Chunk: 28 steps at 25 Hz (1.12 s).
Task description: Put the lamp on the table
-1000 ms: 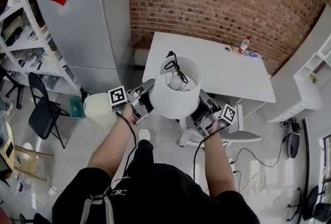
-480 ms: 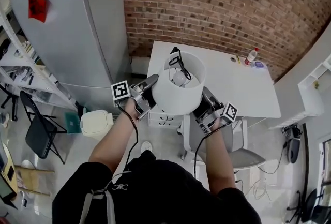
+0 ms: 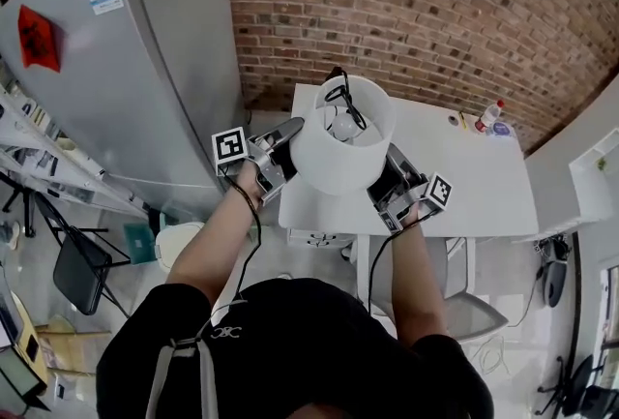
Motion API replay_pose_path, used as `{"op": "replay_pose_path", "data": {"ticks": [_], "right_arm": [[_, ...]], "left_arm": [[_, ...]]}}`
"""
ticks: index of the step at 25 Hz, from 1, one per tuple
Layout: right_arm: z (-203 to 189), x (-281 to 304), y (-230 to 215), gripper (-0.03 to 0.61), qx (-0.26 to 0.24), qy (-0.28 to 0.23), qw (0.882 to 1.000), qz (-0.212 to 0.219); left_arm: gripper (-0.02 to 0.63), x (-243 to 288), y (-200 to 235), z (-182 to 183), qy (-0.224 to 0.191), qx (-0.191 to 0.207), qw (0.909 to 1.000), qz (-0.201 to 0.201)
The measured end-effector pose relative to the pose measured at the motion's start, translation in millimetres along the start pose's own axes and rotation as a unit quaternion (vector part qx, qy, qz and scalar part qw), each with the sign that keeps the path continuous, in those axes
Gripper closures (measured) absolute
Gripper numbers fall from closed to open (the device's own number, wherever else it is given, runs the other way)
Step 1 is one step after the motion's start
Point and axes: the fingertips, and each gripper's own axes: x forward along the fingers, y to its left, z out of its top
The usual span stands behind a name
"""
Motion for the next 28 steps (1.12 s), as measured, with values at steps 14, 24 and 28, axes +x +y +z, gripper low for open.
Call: {"op": "replay_pose_path", "data": {"ticks": [14,24,28], "right_arm": [[67,43,-70,0.420,0.044,0.018,0.999,-0.020],[126,99,-115,0.420,0.053,0.058,0.997,-0.022],[149,117,-131,0.420,0.054,0.070,0.996,-0.019]], "left_arm": [[0.408,54,64,59,0.005,-0.018,0.9994,0.028],[0.410,93,99,119,-0.023,-0.018,0.9994,0.020],[0.410,112,114,139,-0.029,-0.013,0.9994,0.015]]}}
